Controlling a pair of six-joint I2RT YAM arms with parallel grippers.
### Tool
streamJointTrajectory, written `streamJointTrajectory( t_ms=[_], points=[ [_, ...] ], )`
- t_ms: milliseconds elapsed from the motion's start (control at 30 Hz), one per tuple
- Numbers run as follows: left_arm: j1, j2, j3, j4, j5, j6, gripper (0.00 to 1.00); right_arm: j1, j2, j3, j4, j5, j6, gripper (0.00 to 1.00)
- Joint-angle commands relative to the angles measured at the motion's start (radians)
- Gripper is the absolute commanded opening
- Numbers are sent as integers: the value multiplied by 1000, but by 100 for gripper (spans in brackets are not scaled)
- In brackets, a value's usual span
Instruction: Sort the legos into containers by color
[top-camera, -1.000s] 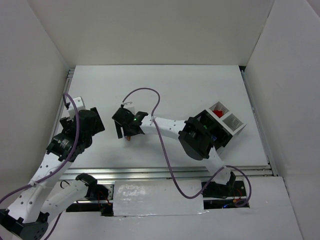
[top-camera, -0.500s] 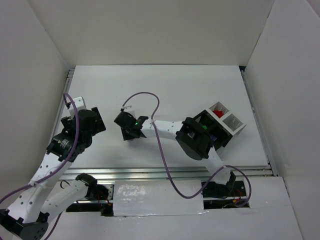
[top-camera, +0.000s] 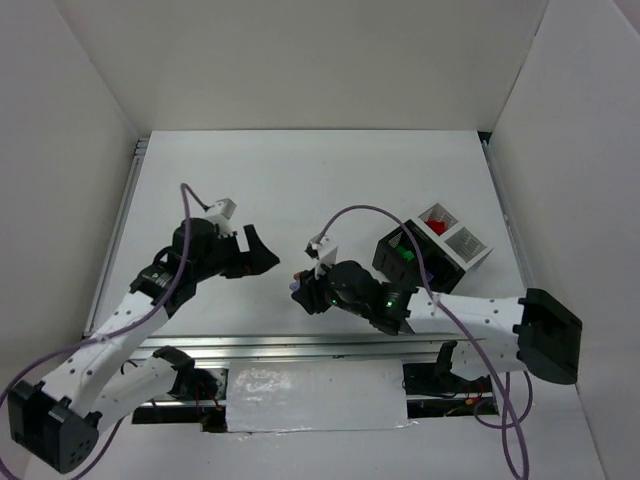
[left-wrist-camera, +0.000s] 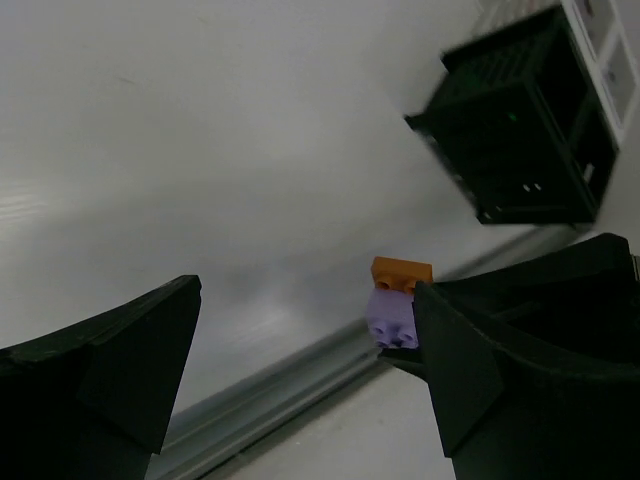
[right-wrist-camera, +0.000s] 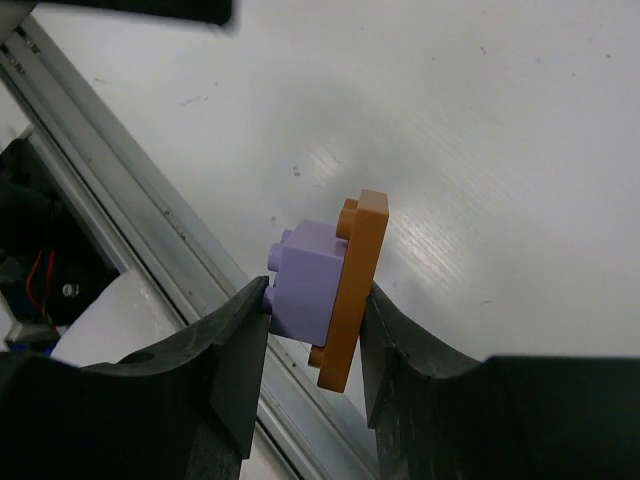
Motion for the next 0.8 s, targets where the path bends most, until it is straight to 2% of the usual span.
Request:
streamJointTrajectory(
  t_ms=[0, 133, 300, 400, 467, 567, 633, 700, 733, 767],
  points=[
    [-66, 73, -46, 372, 390, -134, 100, 3, -99, -98, 121, -1, -57, 2],
    [-129, 145, -38, 458, 448, -156, 100, 8, -248, -151, 110, 45, -56, 2],
    [-209, 234, -39, 522, 453, -193, 97, 16, -331, -168, 101, 53, -68, 3],
    [-247, 280, -27, 516, 419, -191, 94, 16, -340, -154, 87, 44, -73, 3],
    [-261, 312, -23, 522, 413, -194, 87, 17, -351, -157, 99, 27, -71, 3],
    [-272, 331, -23, 537, 405, -200, 70, 20, -358, -166, 114, 21, -66, 4],
    [-276, 332, -20, 542, 407, -200, 43, 20, -355, -166, 113, 45, -62, 4],
    [-278, 331, -15, 537, 405, -199, 25, 20, -342, -163, 108, 76, -50, 4],
    [-279, 329, -12, 537, 414, -199, 9, 20, -336, -157, 98, 123, -40, 4],
    [-281, 329, -9, 537, 418, -196, 0, 22, -328, -152, 90, 146, -25, 4]
  ],
)
